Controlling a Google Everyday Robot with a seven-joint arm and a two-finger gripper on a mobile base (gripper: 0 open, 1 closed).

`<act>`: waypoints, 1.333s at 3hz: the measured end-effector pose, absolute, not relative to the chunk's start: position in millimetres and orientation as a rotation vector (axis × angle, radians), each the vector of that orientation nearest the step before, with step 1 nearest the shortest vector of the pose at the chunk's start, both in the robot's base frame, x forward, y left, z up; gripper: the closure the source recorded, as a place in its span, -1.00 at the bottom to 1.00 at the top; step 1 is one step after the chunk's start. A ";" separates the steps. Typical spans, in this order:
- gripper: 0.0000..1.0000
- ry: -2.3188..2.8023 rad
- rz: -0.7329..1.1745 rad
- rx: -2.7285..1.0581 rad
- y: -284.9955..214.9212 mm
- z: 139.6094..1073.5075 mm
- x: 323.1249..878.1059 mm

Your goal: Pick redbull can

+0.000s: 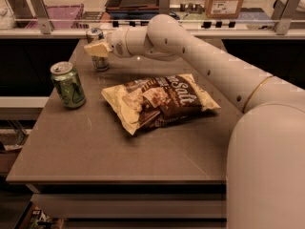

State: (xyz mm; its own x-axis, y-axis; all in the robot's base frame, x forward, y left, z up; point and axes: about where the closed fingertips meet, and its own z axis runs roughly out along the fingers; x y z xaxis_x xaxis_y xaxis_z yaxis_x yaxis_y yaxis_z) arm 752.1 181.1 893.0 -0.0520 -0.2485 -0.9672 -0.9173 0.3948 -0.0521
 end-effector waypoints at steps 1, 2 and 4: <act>1.00 1.558 0.769 -1.075 183.6 892.3 751.3; 1.00 1.545 0.781 -1.084 183.8 897.2 749.1; 1.00 1.477 0.778 -1.110 169.6 935.0 745.1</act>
Offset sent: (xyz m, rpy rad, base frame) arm -0.0028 -0.0009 0.0063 0.0096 -0.0010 0.0205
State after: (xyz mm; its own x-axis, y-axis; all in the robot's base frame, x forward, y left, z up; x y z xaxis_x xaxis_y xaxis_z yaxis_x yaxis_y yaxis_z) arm 745.1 169.6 935.0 0.0146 -0.2273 -0.9737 -0.9315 0.3508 -0.0959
